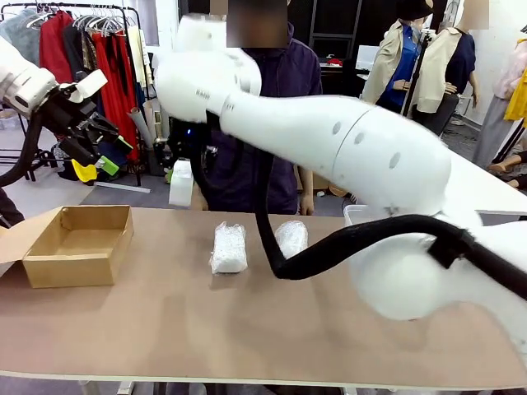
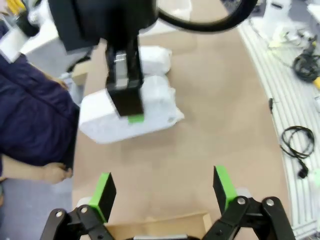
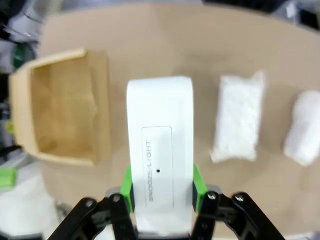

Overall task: Separate and place wrapped and unwrapped clocks.
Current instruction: Pick up the Digital clock indicated by the person.

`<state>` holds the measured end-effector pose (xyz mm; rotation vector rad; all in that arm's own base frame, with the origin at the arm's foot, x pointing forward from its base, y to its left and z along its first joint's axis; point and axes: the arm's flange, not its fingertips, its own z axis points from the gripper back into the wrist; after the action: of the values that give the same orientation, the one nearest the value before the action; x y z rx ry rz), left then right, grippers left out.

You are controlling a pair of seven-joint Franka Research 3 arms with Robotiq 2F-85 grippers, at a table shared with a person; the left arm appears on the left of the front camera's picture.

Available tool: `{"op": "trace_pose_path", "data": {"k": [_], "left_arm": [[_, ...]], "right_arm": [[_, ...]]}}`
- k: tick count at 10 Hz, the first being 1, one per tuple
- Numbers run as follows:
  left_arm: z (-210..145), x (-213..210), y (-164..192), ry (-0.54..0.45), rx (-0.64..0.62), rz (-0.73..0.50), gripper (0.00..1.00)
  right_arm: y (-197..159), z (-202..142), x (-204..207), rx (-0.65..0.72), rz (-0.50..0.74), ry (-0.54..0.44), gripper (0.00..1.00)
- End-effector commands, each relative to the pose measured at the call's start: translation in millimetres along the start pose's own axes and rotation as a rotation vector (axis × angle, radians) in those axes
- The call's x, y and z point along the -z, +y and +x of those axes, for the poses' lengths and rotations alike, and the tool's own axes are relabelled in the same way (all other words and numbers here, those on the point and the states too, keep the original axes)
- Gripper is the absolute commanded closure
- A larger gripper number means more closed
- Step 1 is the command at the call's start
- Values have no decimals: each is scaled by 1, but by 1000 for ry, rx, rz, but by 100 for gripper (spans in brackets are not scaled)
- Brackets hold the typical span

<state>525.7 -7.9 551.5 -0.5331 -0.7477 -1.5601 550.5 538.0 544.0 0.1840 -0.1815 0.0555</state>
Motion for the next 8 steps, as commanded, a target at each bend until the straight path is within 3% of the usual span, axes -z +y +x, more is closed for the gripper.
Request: {"op": "trace_pose_path", "data": {"k": [1,4,8], "left_arm": [[1,-1,-4,3,-1,-3,0],[1,-1,-4,3,-1,-3,0],[1,-1,-4,3,-1,-3,0]], "right_arm": [[-89,-119,-21,-62,-62,36,100],[-125,-166,-70,-75,-87,23,100],[-177,-203,-91,-53,-67,-23,100]]}}
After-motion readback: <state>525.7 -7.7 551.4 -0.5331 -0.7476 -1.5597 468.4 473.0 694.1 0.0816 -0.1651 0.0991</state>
